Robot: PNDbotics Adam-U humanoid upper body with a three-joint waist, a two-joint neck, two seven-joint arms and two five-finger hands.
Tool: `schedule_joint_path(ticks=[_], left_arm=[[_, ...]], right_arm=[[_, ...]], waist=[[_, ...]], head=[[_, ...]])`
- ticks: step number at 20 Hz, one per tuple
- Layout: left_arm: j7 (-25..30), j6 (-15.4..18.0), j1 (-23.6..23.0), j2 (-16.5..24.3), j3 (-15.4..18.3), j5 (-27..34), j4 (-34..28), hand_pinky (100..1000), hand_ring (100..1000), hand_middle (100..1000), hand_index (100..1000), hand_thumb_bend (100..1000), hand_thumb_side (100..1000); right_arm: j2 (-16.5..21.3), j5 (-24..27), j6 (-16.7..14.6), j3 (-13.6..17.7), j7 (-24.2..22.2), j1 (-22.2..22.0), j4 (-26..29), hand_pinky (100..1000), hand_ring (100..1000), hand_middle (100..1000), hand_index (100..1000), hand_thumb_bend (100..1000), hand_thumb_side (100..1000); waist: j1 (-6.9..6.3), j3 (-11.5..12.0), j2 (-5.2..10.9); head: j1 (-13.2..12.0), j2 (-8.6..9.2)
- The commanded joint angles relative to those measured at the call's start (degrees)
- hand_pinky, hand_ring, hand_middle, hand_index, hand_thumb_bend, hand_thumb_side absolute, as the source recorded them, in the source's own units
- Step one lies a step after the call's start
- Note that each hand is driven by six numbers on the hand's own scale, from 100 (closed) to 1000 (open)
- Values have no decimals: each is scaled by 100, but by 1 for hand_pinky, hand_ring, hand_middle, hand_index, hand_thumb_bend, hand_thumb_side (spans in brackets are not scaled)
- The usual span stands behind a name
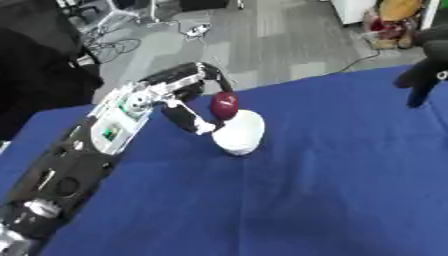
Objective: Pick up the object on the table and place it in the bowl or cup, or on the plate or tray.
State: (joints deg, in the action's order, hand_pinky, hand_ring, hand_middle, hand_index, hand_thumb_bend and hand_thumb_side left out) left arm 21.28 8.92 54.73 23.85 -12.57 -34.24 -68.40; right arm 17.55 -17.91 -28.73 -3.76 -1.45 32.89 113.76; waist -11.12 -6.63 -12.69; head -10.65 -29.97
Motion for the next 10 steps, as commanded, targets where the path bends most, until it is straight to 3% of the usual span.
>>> schedule_joint_path(ticks=[1,10], left_arm=[[1,40,116,75,49,-58,46,100,145,302,374,222,180],[-29,108,98,30,65,-186,337,100,149,305,376,225,192]], right_arm=[[-12,32,-11,-5,-4,92,84,299,509,711,782,100,1000],[-47,52,-27,-24,-27,148,84,300,509,711,782,100,1000]], waist=[[39,-14,68],[21,-98,24]], head=[[-91,58],[-110,81]])
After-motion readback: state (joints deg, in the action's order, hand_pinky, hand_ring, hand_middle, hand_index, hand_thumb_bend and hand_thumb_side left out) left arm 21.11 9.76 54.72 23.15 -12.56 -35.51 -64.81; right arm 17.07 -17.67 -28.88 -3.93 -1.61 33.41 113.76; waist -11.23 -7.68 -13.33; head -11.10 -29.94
